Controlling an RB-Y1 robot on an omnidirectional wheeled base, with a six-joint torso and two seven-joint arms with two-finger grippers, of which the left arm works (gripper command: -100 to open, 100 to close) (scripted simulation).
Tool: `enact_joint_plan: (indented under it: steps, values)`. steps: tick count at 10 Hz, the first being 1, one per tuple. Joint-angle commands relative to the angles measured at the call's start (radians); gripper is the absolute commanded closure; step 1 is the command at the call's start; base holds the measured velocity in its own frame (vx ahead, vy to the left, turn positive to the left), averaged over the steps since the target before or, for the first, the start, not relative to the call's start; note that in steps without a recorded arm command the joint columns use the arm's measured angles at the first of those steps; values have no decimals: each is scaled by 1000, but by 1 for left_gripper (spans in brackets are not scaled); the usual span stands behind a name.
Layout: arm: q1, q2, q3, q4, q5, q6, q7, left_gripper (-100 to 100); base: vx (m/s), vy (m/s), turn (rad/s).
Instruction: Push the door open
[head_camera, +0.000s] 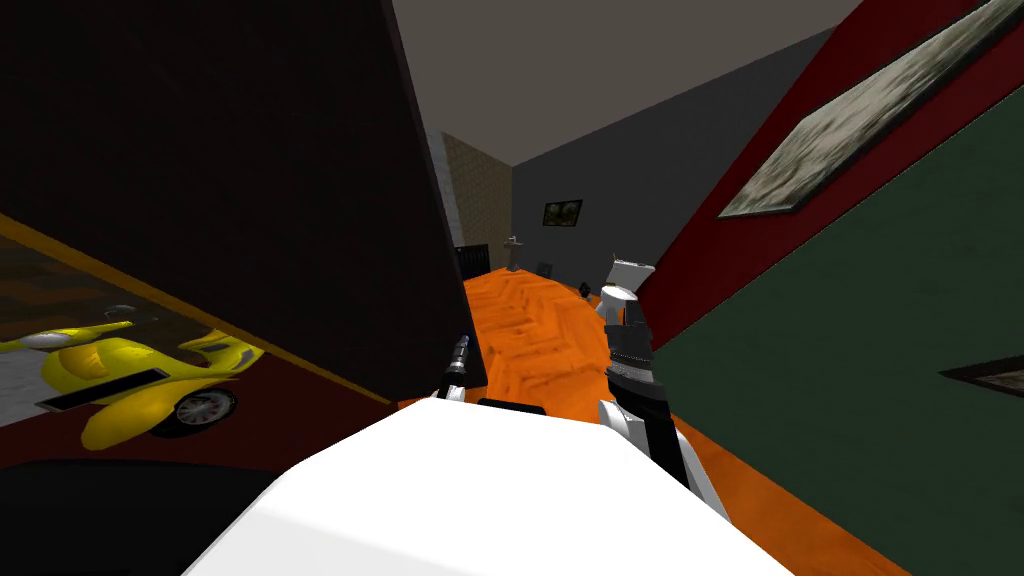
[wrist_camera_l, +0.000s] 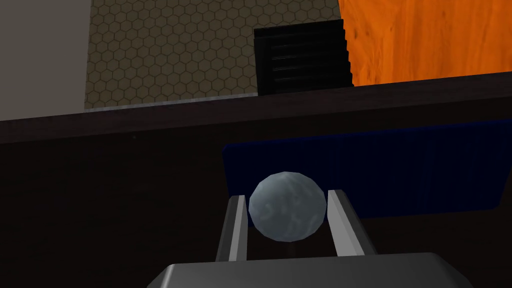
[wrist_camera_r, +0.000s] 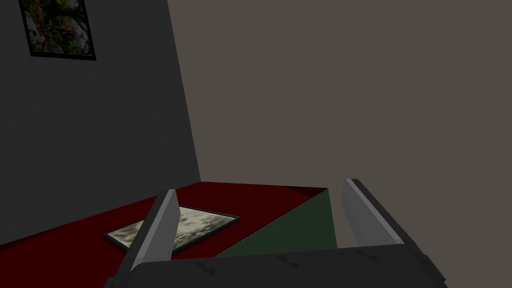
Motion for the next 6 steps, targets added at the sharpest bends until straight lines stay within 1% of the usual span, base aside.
enact_joint_plan:
  steps: [1,2,4,6]
  values:
    - [4,6,26,-17,11,3,-8,100,203,-63,62]
    - [2,3,44,-15,20,2,-14,100,217,-66,97]
    - [1,-3,65,-13,31,2,-20,100,214,-76,80]
    - [-1,-11,83,-11,40,1,-26,100,216,-41,65]
